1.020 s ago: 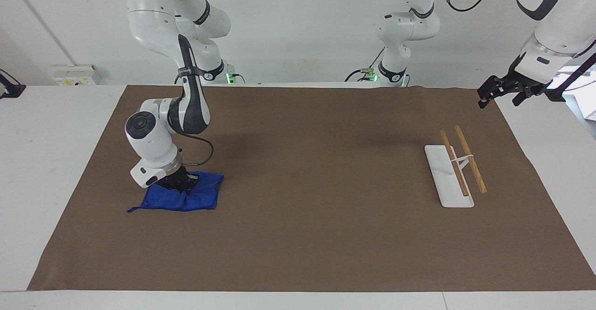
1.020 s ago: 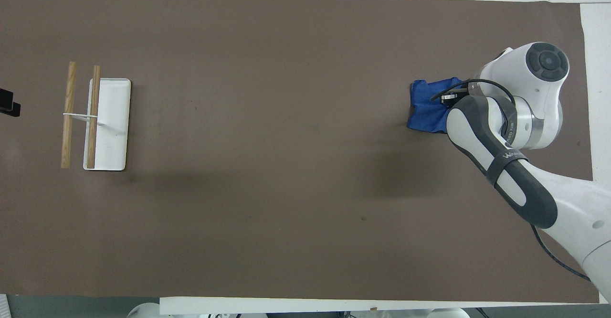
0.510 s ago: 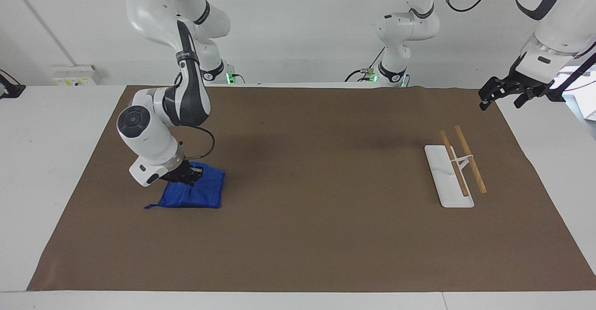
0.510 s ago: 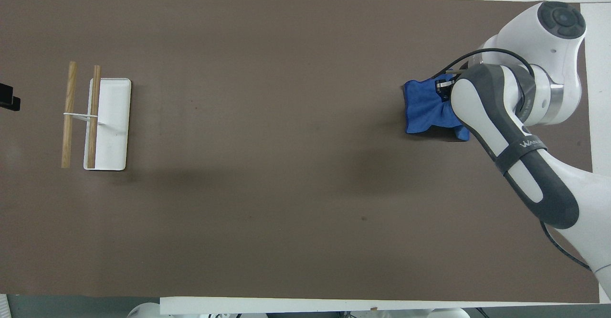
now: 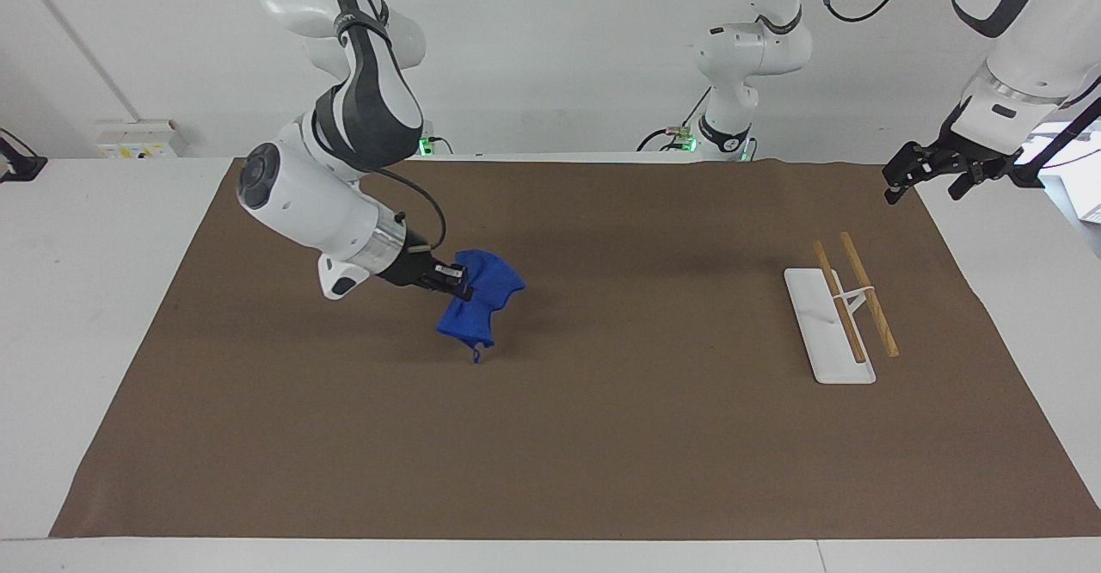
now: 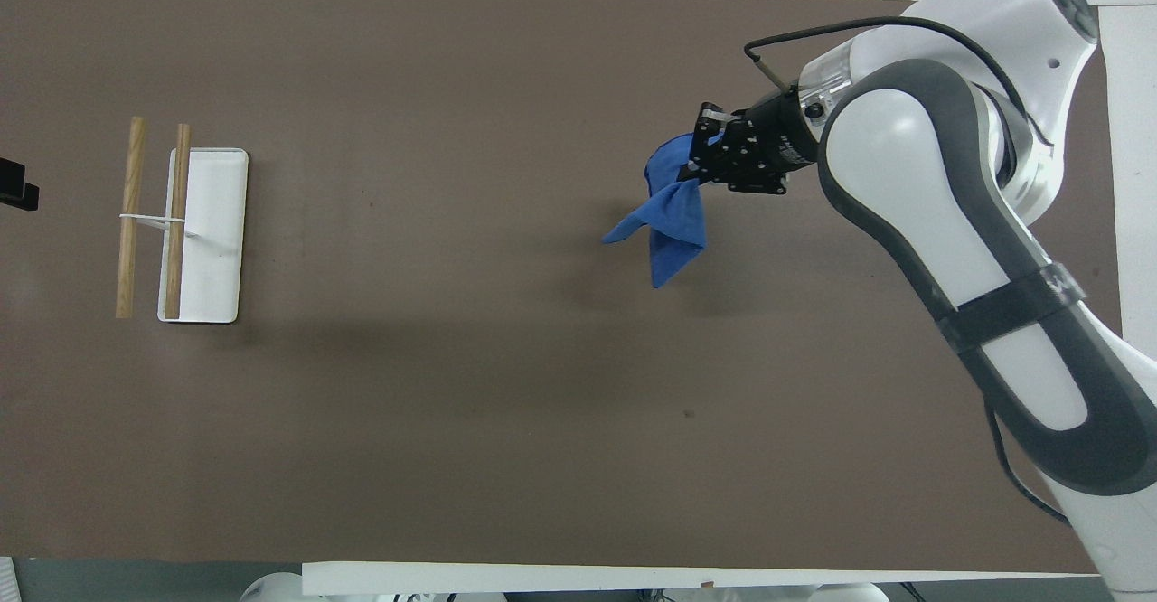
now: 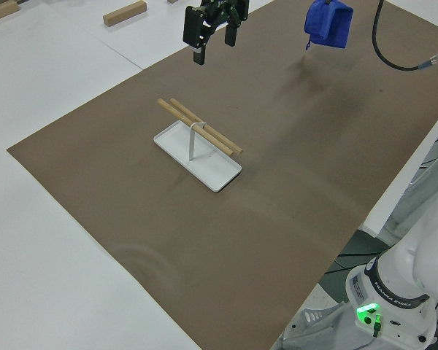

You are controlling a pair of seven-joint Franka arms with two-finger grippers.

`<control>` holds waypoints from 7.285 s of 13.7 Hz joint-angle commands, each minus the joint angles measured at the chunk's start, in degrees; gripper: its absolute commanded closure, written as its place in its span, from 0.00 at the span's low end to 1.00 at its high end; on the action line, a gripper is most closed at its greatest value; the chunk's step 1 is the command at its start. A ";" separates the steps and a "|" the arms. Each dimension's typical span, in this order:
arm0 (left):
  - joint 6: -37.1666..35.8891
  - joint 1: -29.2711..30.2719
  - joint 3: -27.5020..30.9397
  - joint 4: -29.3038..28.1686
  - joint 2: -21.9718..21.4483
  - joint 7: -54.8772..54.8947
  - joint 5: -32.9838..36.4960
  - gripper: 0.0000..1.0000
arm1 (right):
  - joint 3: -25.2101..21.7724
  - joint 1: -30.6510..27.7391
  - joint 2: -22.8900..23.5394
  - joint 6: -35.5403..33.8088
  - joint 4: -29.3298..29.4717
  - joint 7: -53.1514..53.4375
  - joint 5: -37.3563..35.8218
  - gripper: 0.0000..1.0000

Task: Right arm passes towel to left arm to hang
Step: 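Lift the towel and carry it toward the left gripper, then grasp the towel with the left gripper while the right gripper holds, then open the right gripper and withdraw it while the left gripper holds, then lower the towel over the white rack with the left gripper, then release the towel and withdraw the left gripper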

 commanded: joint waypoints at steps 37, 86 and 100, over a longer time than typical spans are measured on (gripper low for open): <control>19.80 -18.14 -0.15 -18.54 -8.73 -80.65 -15.41 0.97 | 0.57 21.99 0.08 30.43 -1.71 21.07 37.37 1.00; 53.55 9.98 0.73 -31.91 4.54 -16.40 17.64 0.00 | -12.87 -4.29 -18.38 -27.49 6.28 -28.41 -40.32 0.00; 0.83 1.92 -0.94 1.49 5.41 -14.22 -0.38 0.00 | -12.78 -4.20 -18.90 -29.15 6.02 -31.83 -40.15 0.00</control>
